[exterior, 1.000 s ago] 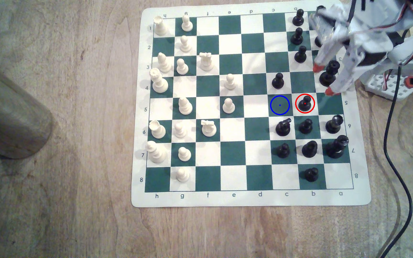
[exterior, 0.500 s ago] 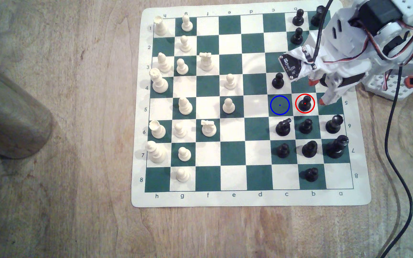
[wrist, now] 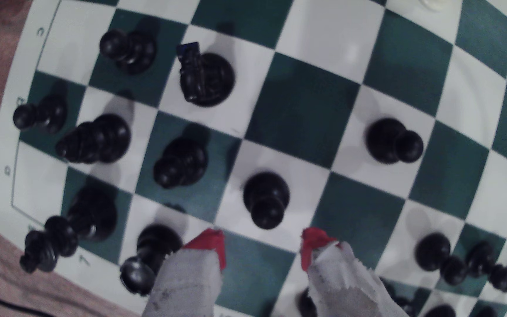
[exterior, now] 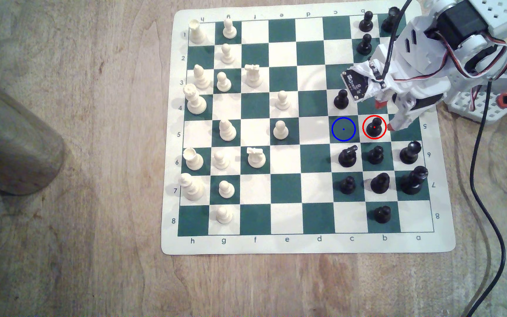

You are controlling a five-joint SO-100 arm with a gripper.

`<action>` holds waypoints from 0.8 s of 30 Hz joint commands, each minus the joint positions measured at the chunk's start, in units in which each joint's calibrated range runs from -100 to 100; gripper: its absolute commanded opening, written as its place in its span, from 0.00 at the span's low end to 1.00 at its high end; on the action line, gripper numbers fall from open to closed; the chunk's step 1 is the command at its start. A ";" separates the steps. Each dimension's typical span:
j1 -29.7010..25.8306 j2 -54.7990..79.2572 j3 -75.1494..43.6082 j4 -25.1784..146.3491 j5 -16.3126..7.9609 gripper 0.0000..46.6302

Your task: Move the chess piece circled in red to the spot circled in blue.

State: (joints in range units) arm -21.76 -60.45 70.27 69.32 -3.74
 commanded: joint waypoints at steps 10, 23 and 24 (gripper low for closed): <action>0.13 5.10 1.27 -6.59 0.10 0.30; -0.42 7.57 1.99 -8.31 0.10 0.27; -0.50 8.08 1.99 -8.63 0.10 0.28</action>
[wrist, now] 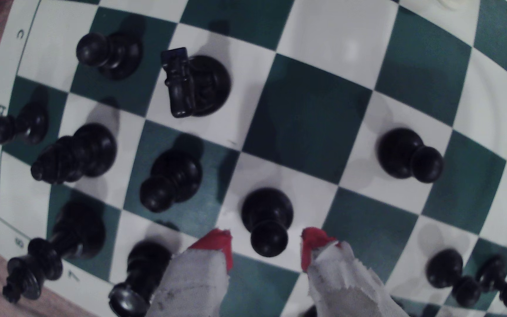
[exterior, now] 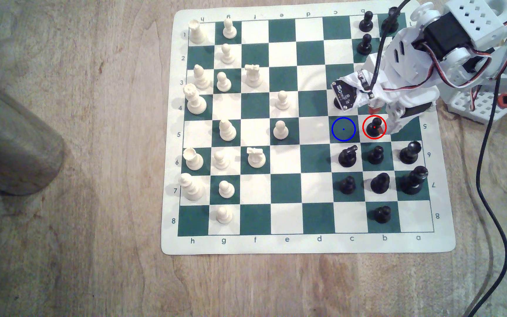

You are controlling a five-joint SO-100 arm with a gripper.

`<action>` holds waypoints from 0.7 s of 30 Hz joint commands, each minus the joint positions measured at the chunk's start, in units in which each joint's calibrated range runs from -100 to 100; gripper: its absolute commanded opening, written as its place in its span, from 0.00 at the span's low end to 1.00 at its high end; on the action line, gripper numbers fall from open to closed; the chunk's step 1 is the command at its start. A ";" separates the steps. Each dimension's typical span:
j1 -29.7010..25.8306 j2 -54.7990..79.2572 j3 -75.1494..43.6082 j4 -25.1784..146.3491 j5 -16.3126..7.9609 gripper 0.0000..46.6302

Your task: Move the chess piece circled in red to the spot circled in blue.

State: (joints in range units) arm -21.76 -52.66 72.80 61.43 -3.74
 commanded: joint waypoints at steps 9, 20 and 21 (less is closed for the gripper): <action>-0.42 2.83 0.10 -3.78 -0.10 0.28; -0.34 3.25 0.37 -4.84 0.10 0.14; -0.42 3.17 0.37 -4.84 0.10 0.16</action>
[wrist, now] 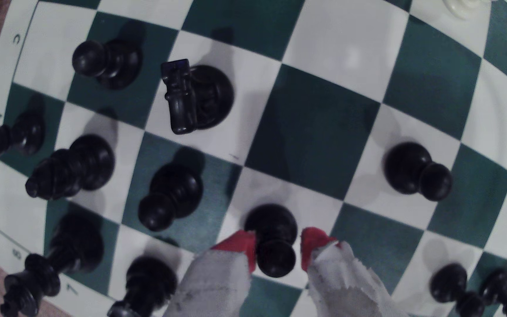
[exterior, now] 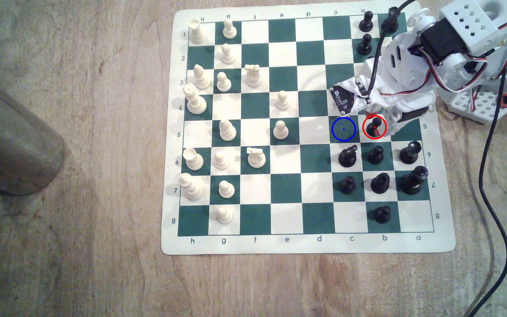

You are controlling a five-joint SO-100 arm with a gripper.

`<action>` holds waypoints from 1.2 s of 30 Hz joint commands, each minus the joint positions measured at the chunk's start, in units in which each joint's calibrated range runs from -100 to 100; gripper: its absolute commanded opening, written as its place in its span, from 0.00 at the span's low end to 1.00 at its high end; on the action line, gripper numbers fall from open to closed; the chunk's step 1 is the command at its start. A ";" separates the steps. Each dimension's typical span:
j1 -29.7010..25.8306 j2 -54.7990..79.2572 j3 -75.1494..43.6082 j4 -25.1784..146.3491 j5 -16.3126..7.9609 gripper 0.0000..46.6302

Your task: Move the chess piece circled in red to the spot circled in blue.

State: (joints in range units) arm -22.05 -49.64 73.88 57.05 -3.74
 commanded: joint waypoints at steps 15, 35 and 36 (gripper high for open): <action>1.21 -6.04 -15.77 12.97 -0.24 0.01; 3.71 11.27 -25.01 2.33 -0.59 0.01; 3.79 12.46 -25.11 1.67 -0.59 0.01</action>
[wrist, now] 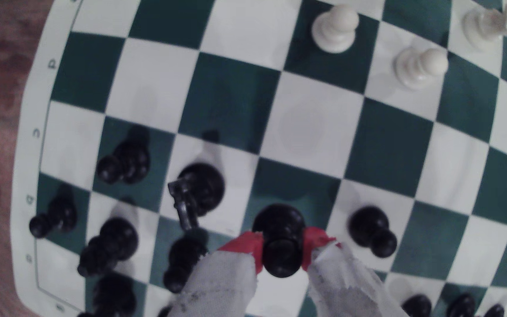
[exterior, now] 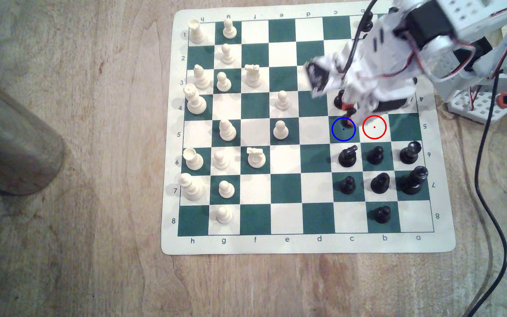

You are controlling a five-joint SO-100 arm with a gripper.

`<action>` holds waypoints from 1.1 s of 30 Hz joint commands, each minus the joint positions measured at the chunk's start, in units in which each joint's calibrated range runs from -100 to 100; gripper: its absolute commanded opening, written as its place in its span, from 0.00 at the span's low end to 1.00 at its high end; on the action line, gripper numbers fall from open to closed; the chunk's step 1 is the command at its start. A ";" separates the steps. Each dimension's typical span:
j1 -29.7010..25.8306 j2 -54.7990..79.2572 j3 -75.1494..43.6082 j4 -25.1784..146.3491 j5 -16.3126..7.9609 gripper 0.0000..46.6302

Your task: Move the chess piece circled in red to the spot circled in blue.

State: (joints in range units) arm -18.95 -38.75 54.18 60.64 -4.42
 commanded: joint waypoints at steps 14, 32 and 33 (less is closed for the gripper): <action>1.39 10.06 -4.95 -6.58 0.63 0.01; 1.86 13.88 -4.68 -7.98 0.83 0.01; 1.86 13.96 -4.59 -8.06 0.83 0.01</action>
State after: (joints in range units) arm -17.40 -24.59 53.91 53.31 -3.88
